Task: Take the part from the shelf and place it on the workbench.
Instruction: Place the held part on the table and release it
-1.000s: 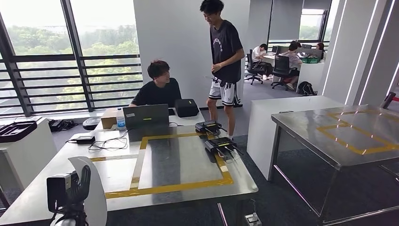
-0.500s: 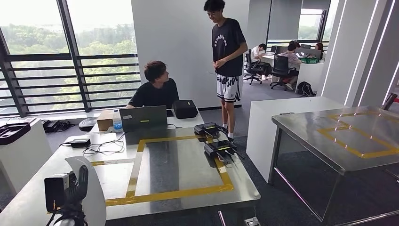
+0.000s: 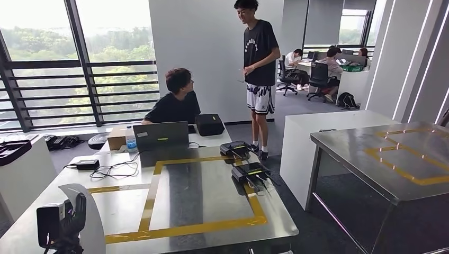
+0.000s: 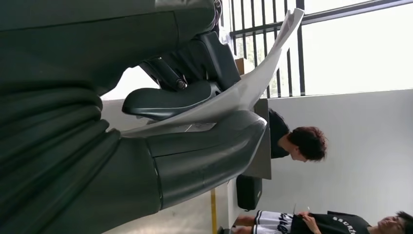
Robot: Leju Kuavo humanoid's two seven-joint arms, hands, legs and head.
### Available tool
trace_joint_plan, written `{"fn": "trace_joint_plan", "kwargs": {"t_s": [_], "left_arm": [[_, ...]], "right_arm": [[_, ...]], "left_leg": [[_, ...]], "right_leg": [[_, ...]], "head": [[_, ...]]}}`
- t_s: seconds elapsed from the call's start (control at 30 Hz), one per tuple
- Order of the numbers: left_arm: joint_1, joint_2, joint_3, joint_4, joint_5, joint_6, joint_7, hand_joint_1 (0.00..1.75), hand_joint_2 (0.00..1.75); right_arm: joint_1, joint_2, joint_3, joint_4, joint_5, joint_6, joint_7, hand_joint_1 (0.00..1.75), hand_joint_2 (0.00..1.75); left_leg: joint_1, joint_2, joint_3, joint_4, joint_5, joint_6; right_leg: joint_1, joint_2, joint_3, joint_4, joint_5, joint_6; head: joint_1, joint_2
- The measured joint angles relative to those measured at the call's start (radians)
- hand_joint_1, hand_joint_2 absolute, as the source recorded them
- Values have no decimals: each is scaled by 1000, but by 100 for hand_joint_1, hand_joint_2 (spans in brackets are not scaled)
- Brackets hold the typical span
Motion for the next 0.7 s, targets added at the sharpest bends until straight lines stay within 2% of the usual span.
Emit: {"fn": "trace_joint_plan", "kwargs": {"t_s": [0.07, 0.1, 0.13, 0.2, 0.23, 0.27, 0.3, 0.37, 0.43, 0.53, 0.6, 0.63, 0.7], "left_arm": [[10, 7, 2, -8, 0, 0, 0, 175, 175], [12, 11, 3, -11, -1, 0, 0, 175, 175], [14, 14, 3, -13, -1, 0, 0, 175, 175], [21, 19, 4, -14, -1, 0, 0, 175, 175], [26, 21, 5, -14, -1, 0, 0, 175, 175], [31, 23, 5, -14, -2, 0, 0, 175, 175], [34, 24, 5, -14, -2, 0, 0, 175, 175], [37, 28, 5, -15, -2, 0, 0, 175, 175], [36, 32, 6, -15, -2, 0, 0, 175, 175], [38, 36, 9, -17, -2, 0, 0, 175, 175], [39, 41, 14, -21, -1, 0, 0, 175, 175], [39, 44, 17, -22, 0, 0, 0, 175, 175], [44, 51, 23, -24, 0, -2, 0, 175, 175]], "right_arm": [[-1, 0, 0, 0, -1, 1, -1, 0, 0], [-2, 0, 0, 0, -2, 1, -2, 0, 0], [-4, 0, 0, 0, -4, 1, -2, 0, 0], [-5, 0, 0, 0, -8, 0, -4, 0, 0], [-4, 0, 0, 0, -9, 0, -5, 0, 0], [-2, 0, 0, 0, -11, 1, -5, 0, 0], [0, 0, 0, 0, -12, 1, -5, 0, 0], [0, 0, 0, 0, -12, 1, -5, 0, 0], [-1, 0, 0, 0, -13, 1, -5, 0, 0], [-3, -1, -1, 0, -15, 0, -5, 0, 0], [-3, -1, -1, 0, -16, -1, -5, 0, 0], [-3, -1, -1, 0, -17, -2, -5, 0, 0], [-3, -1, -1, 0, -18, -2, -5, 0, 0]], "left_leg": [[1, 1, 4, 16, -5, -11], [2, 3, -8, 44, -14, -15], [3, 4, -36, 93, -29, -19], [3, 5, -116, 213, -69, -23], [4, 5, -153, 254, -81, -25], [4, 5, -174, 263, -75, -26], [4, 5, -179, 238, -47, -26], [4, 7, -152, 114, 52, -25], [1, 9, -125, 17, 103, -15], [-1, 8, -111, 1, 99, 11], [1, 6, -98, -3, 93, 24], [2, 6, -91, -5, 88, 29], [1, 6, -80, -6, 77, 36]], "right_leg": [[-4, 0, 21, -6, -2, -13], [-5, 0, 34, -8, -6, -18], [-6, 1, 45, -10, -12, -23], [-6, 1, 61, -9, -28, -27], [-6, 2, 71, -9, -37, -27], [-6, 2, 82, -9, -47, -26], [-6, 3, 95, -8, -57, -25], [-7, 3, 120, -8, -79, -20], [-5, 5, 136, -7, -97, -10], [-2, 5, 145, -2, -106, 8], [-2, 3, 125, 41, -109, 16], [-3, 2, 96, 90, -119, 21], [-5, 1, 12, 213, -157, 27]], "head": [[-1, 0], [-2, 0], [-3, 0], [-4, 0], [-5, 0], [-5, 0], [-5, 0], [-6, 0], [-6, 0], [-6, 0], [-4, 0], [-3, 0], [-2, 0]]}}
